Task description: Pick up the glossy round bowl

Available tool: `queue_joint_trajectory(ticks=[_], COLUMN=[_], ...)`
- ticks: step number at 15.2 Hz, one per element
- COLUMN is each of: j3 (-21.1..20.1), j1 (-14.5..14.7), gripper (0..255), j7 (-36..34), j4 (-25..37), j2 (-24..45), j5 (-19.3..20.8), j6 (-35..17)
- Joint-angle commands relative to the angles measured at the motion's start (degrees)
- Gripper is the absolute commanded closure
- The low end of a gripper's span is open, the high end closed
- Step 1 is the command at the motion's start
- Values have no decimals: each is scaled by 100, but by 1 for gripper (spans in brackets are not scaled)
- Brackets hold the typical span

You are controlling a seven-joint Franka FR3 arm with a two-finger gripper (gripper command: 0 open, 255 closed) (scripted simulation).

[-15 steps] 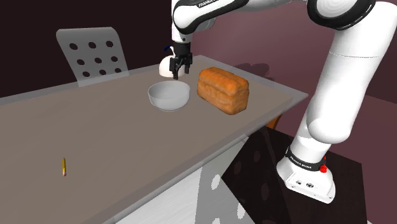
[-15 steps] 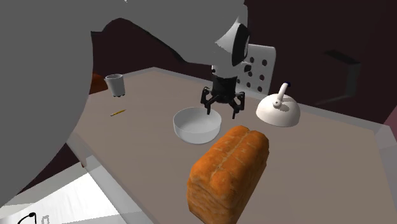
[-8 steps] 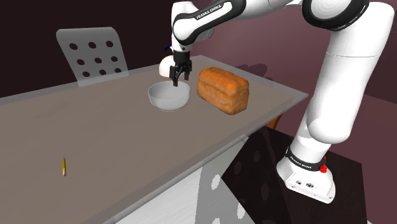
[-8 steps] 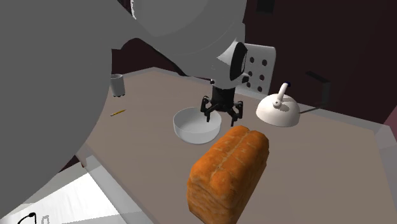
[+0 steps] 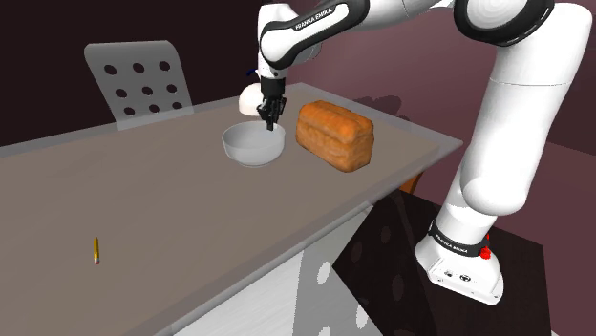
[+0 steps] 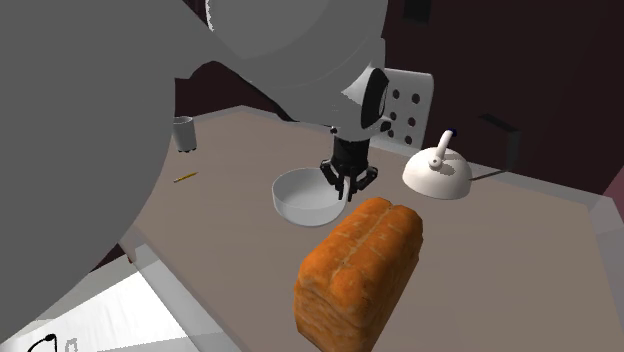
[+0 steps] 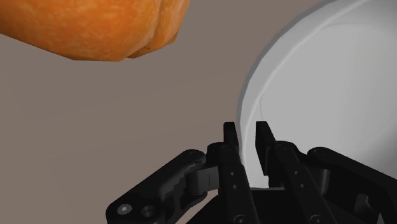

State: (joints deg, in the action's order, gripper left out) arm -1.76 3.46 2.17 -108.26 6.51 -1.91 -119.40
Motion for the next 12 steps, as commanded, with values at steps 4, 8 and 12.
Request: queue_joint_trajectory(ticks=[4, 8, 12], j3=[0, 1, 2], j1=[0, -1, -2], gripper=[255, 255, 255], j7=[3, -5, -14], j4=[55, 279, 525], j2=[-6, -75, -125], j5=[3, 5, 7], j6=[74, 367, 663])
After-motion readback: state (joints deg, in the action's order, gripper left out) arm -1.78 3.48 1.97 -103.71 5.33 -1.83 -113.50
